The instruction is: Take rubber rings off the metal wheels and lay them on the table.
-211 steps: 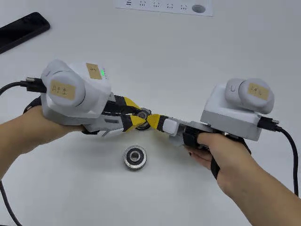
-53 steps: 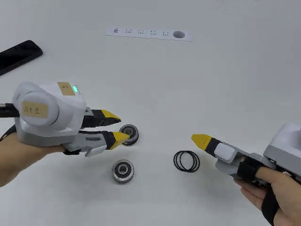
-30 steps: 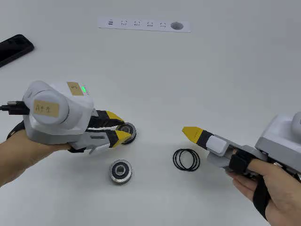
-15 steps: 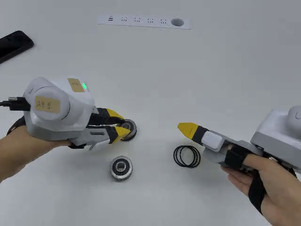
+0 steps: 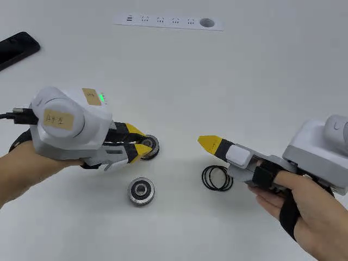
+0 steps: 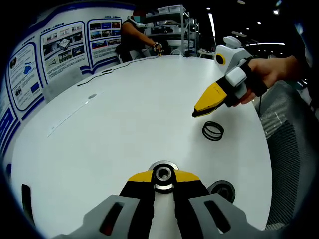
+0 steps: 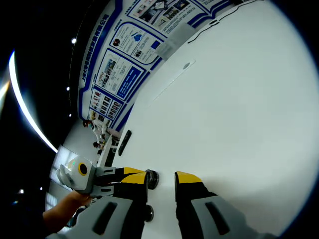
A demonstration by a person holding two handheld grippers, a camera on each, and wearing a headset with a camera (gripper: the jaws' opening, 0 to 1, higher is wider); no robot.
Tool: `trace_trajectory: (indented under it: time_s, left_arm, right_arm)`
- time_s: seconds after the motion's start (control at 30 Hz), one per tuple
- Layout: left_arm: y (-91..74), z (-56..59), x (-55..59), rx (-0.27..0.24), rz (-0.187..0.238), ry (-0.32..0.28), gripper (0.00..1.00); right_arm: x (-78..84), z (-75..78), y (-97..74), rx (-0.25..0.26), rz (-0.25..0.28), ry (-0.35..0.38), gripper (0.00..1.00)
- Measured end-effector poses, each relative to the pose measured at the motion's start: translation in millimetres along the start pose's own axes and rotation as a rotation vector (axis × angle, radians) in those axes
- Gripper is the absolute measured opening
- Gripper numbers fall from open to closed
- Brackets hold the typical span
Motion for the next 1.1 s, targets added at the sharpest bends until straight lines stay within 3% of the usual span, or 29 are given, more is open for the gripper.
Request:
trace_trajectory:
  time_s: [0.13,0.27,0.4,0.57,0.9,1.1]
  left_arm:
    - [0.2,-1.0,0.0,0.004,0.004,-0.015,0.13]
    - [0.5,-0.8,-0.3,0.01,-0.008,0.011,0.13]
    - [0.5,-1.9,-0.4,0.018,-0.005,-0.007,0.12]
    - [1.1,-1.0,-0.7,0.024,-0.022,0.021,0.12]
    - [1.2,0.0,-0.4,0.025,-0.017,0.023,0.12]
    - [1.3,-0.1,0.1,0.026,-0.01,0.019,0.12]
  right_arm:
    - [3.7,-7.2,8.7,-0.027,-0.023,0.0,0.24]
    - [9.1,-15.5,20.7,-0.059,-0.053,0.005,0.29]
    - [16.0,-22.9,36.0,-0.074,-0.085,-0.018,0.34]
    - [25.9,-34.1,52.0,-0.108,-0.132,-0.062,0.43]
    - [33.0,-34.6,67.5,-0.106,-0.166,-0.05,0.45]
    - [35.2,-38.3,72.7,-0.13,-0.178,-0.032,0.45]
Point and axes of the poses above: the centre of the closed fingertips' face, and the gripper's own axes: y roughly forward along the fingers, z roughly to its right, x roughly out of its underside, the point moved 3 cm from there along -y, roughly backward along the fingers, and after that the axes turned 6 degrees about -z, right-handed, at the moved point
